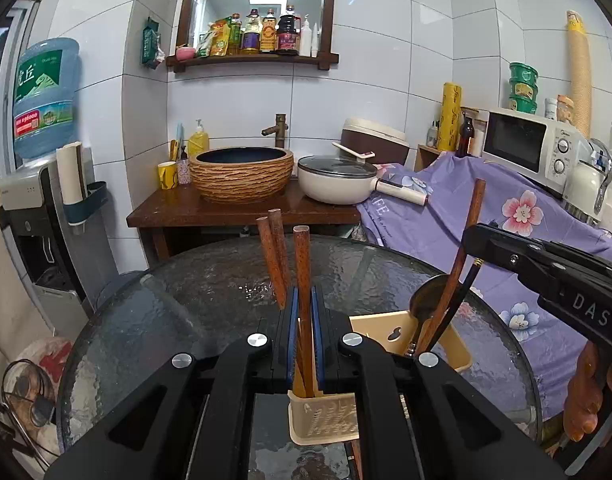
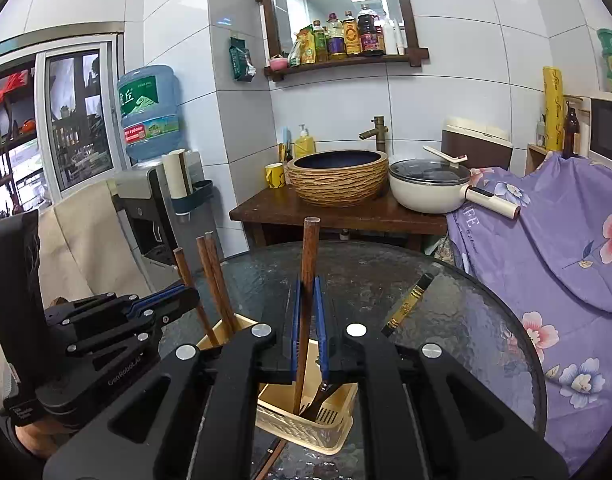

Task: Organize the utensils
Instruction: 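Lower both chopsticks into the basket and open both tools to release them, then move both open tools back toward the spoons and chopsticks on the table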

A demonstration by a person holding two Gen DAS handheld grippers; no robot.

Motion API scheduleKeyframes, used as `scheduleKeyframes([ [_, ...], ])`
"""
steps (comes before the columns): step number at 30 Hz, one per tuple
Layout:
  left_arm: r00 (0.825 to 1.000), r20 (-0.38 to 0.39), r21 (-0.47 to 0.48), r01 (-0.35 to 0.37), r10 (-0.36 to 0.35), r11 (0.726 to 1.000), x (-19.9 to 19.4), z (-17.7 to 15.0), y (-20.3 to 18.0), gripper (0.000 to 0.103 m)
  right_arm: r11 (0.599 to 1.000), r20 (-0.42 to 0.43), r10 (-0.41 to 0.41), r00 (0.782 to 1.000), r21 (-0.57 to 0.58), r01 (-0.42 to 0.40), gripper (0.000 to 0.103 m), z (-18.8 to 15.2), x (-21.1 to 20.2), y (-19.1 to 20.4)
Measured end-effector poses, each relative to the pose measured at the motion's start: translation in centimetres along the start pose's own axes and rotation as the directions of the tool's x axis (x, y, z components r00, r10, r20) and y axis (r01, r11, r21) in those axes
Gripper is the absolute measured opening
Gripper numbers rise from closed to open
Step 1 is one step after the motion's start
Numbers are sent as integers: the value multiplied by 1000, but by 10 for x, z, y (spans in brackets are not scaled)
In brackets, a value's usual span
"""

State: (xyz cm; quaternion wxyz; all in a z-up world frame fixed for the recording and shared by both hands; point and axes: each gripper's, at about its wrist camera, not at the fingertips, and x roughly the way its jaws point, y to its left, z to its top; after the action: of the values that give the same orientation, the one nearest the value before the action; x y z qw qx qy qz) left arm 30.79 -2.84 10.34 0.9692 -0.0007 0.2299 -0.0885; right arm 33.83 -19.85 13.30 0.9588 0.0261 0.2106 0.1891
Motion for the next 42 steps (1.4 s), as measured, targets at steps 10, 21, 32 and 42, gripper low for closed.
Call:
scheduleKeyframes([
  [10,996,94,-3,-2,2,1000,-41,-8,4,70,999,90,-36,995,-26,39,49,-6,-33,10],
  [21,998,22,-70,-58,60,996,-71,-61,30,95,995,44,-4,999,-97,8,70,-72,-70,46],
  [32,976,-172,-2,-137,134,991,-53,-137,38,96,999,-182,-36,983,-33,30,71,-152,-31,42],
  [42,959,-241,-15,-157,149,987,-49,-166,49,90,997,-318,-73,945,7,79,71,-188,-5,31],
])
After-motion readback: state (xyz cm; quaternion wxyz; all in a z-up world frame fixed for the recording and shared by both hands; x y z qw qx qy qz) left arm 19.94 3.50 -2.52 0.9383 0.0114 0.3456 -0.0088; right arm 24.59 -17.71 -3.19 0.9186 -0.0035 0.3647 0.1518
